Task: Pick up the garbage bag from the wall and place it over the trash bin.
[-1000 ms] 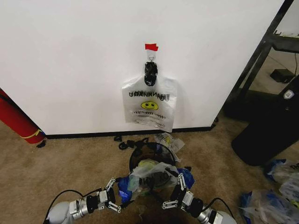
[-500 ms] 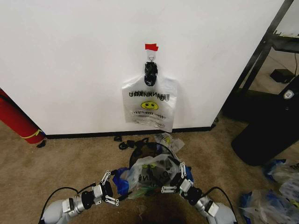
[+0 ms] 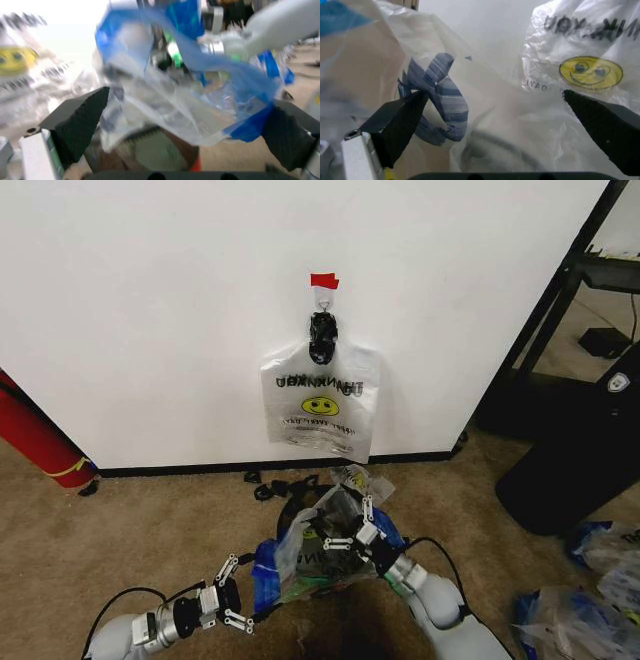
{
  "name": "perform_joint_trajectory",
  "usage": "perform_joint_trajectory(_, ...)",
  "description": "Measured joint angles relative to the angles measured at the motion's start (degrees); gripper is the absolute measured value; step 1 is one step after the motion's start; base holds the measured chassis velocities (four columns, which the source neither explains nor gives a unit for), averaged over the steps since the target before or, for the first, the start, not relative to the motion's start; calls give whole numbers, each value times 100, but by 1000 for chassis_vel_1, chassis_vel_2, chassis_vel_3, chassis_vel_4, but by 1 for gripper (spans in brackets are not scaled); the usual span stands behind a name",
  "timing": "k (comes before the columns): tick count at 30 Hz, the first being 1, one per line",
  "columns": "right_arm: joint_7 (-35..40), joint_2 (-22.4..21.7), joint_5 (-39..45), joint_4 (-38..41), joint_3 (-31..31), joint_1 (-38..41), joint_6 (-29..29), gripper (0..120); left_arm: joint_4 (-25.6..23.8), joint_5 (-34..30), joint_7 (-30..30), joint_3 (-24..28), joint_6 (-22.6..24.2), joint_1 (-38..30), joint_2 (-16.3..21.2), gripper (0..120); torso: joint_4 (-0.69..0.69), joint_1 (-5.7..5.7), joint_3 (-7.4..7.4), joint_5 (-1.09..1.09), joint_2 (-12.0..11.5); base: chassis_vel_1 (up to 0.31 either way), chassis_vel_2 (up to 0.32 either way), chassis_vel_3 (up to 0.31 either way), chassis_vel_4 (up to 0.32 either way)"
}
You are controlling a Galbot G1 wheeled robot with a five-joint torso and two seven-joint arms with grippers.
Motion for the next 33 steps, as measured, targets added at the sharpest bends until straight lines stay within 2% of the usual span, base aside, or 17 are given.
perform_joint_trajectory(4,1,51,-67,-122,-1,86,0,100,7,-314,64,1,-95,2,-37,100,0,0,0,-2,0,0,0,0,0)
perform_joint_trajectory(6,54,111,-162,-211,2,149,0,100,123,-713,244,1,-187,-32,-111,100,0,0,0,-3,0,0,0,0,0)
perform_joint_trajectory(12,122,162,-264,-252,17,157,-1,100,163,-1203,510,-15,-163,-30,-163,100,0,0,0,-1,0,0,0,0,0)
perform_joint_trajectory(14,162,200,-341,-293,61,141,10,100,80,-1545,765,-30,-100,49,-236,100,0,0,0,-2,0,0,0,0,0)
perform_joint_trajectory(23,198,200,-444,-306,182,119,37,100,1,-1984,990,-68,-9,183,-275,100,0,0,0,-1,0,0,0,0,0)
perform_joint_trajectory(29,172,189,-259,-82,191,25,108,100,176,-2136,459,-104,-92,57,-241,100,1,0,0,-1,0,0,0,0,0)
perform_joint_trajectory(33,-4,7,239,485,80,-221,106,100,215,-1890,-420,-104,-312,-125,-121,100,1,0,0,-1,0,0,0,0,0)
